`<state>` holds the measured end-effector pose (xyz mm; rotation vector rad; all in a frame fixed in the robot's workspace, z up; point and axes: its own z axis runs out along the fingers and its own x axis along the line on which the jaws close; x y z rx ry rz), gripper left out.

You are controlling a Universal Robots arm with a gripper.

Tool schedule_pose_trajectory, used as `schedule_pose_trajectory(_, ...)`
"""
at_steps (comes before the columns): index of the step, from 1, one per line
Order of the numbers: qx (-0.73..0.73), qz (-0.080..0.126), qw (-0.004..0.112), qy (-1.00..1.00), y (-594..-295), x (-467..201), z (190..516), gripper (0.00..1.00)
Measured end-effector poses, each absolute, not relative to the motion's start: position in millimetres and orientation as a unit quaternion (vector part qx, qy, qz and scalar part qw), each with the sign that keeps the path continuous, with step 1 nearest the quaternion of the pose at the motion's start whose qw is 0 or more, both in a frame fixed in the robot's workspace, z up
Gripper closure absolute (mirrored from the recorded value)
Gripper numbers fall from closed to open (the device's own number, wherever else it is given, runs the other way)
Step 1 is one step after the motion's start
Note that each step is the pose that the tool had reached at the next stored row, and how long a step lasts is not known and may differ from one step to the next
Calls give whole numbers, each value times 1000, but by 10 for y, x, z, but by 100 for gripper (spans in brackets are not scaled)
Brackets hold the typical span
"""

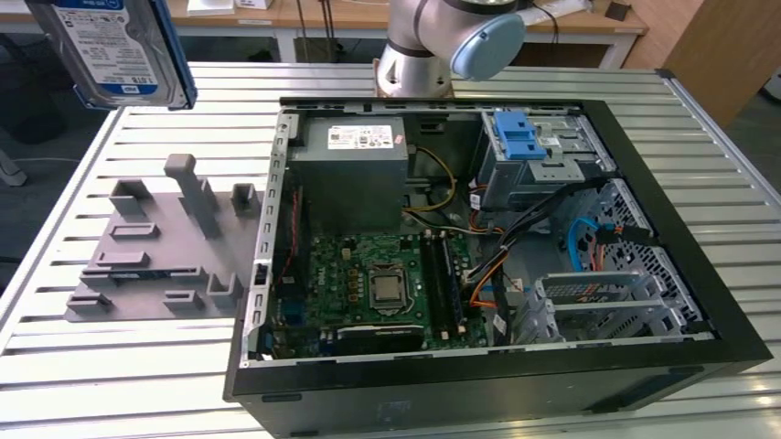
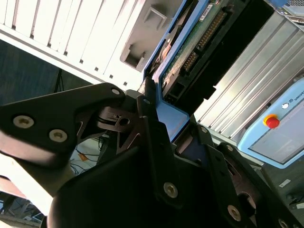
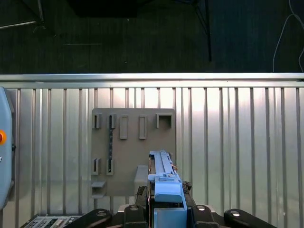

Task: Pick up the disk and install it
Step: 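Pick up the disk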

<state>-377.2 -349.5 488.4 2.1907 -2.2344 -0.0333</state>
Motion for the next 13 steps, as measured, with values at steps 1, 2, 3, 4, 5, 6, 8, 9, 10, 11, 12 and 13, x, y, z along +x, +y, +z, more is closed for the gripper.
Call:
schedule_pose_trajectory(1, 700, -11, 6, -714, -3502, -3757, 4884, 64)
schedule_pose_trajectory(2, 700, -11, 6, -714, -3509, -3738, 4884, 64)
schedule_pose_trajectory(3, 700, -11, 6, -714, -3520, -3721, 4884, 64)
schedule_pose_trajectory(4, 700, -11, 6, -714, -3534, -3714, 4882, 64)
schedule_pose_trajectory(5, 700, -11, 6, -714, -3550, -3706, 4881, 64)
schedule_pose_trajectory(6, 700, -11, 6, -714, -3566, -3696, 4880, 64)
schedule_pose_trajectory(8, 700, -11, 6, -714, -3599, -3676, 4878, 64)
schedule_pose_trajectory(9, 700, -11, 6, -714, -3615, -3668, 4878, 64)
schedule_pose_trajectory(10, 700, -11, 6, -714, -3633, -3661, 4877, 64)
schedule_pose_trajectory(11, 700, -11, 6, -714, -3651, -3655, 4876, 64)
schedule_pose_trajectory(12, 700, -11, 6, -714, -3668, -3649, 4876, 64)
schedule_pose_trajectory(13, 700, -11, 6, -714, -3686, -3644, 4876, 64)
